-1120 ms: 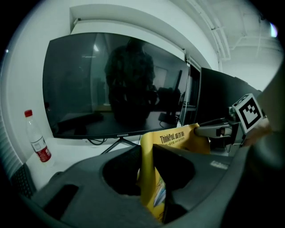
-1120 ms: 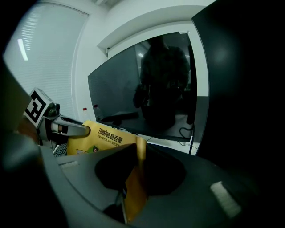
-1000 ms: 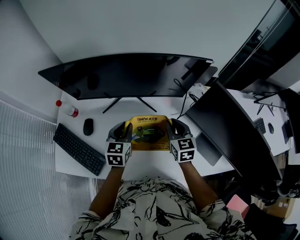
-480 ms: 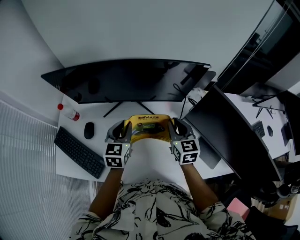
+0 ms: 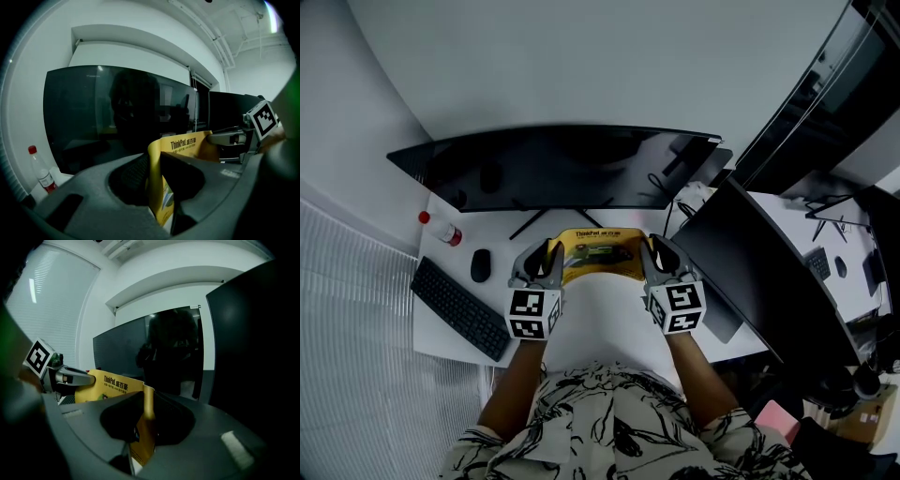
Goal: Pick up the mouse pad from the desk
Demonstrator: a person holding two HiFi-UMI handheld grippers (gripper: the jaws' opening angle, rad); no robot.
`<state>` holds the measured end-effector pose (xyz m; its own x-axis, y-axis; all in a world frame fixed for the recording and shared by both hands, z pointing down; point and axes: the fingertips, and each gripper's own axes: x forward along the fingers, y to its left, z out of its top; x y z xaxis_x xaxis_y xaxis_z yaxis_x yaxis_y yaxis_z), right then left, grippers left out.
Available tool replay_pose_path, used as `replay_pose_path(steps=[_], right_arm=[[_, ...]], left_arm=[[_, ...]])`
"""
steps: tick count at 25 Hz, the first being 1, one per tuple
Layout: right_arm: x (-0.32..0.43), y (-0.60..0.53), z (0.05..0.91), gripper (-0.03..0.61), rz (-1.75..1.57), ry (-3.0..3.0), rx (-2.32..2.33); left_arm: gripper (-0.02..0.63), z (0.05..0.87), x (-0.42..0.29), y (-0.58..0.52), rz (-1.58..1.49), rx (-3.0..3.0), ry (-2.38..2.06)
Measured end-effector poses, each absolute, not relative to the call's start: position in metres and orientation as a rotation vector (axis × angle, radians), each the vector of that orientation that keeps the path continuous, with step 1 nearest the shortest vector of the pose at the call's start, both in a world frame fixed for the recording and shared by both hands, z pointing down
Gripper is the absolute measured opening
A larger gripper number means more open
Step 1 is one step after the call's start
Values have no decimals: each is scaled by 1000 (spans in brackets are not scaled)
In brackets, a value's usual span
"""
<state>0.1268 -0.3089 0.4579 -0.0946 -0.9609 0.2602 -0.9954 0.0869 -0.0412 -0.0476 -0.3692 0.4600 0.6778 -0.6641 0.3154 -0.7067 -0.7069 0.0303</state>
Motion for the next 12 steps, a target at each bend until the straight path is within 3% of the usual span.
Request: replay_pose_path(steps=[12], right_arm=[[130, -304, 413, 80, 192, -2216, 2006]], left_arm=[[84, 419, -45, -367, 347, 2816, -1134]])
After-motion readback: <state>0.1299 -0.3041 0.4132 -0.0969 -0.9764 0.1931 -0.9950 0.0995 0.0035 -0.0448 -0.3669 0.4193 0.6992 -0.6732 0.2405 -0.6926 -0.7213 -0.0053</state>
